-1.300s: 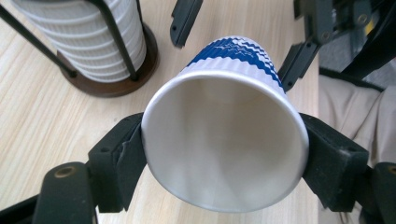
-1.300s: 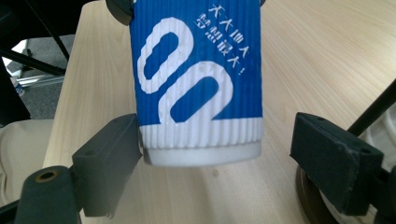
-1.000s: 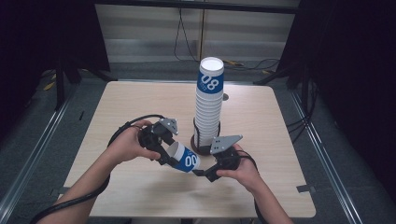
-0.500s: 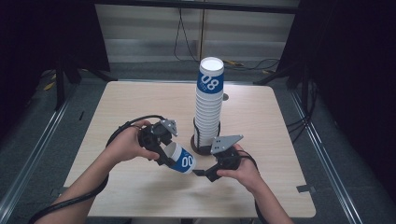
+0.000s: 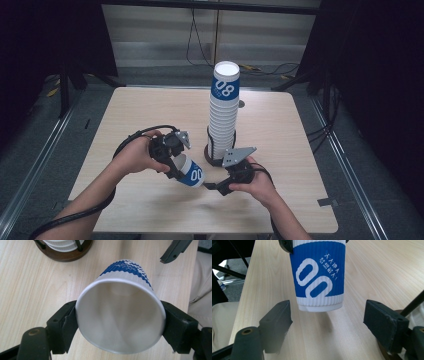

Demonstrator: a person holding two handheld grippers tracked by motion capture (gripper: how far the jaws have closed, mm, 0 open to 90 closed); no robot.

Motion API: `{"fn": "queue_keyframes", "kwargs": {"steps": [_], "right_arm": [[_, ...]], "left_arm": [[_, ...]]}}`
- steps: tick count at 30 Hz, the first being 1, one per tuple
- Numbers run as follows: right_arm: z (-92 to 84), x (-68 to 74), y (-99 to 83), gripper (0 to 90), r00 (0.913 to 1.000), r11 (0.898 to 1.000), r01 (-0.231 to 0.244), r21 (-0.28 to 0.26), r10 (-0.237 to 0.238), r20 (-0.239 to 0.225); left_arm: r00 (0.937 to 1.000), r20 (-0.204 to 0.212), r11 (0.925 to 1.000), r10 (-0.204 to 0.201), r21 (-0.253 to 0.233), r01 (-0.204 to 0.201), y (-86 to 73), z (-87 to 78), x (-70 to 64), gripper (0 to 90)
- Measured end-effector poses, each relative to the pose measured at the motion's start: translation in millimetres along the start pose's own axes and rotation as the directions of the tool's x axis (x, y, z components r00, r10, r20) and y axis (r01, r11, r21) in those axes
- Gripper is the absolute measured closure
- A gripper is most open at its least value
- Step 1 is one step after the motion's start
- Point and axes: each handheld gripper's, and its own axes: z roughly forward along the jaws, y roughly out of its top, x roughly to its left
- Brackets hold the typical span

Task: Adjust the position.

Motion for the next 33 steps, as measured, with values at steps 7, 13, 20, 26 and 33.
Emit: {"fn": "queue_keyframes", "kwargs": {"steps": [7,13,20,26,33], "right_arm": [[6.5,1.9,0.0,20.2,1.0000,1.000,-0.008,-0.001,0.008,-0.005],[11.8,3.5,1.4,17.9,0.9998,1.000,-0.012,-0.003,0.012,-0.015],[15.5,4.2,3.5,16.3,0.9995,1.000,-0.028,-0.005,0.028,-0.014],[22.7,5.7,6.2,18.3,0.9996,1.000,-0.026,0.006,0.026,-0.013],[27.5,8.4,6.4,24.4,0.9999,1.000,0.002,0.029,-0.002,-0.013]], "left_arm": [[0.9997,0.003,0.9993,0.025,0.027,-0.025,4.5,5.7,-1.2,21.8],[0.9998,0.018,0.9992,0.012,0.038,-0.012,8.7,10.5,-3.7,21.7],[0.9993,0.025,0.9987,0.027,0.043,-0.028,13.3,14.5,-5.2,21.7],[0.9986,0.037,0.9985,0.039,0.037,-0.040,17.5,18.0,-7.6,21.6],[0.9985,0.029,0.9985,0.047,0.025,-0.048,21.6,16.2,-9.0,21.4]]}}
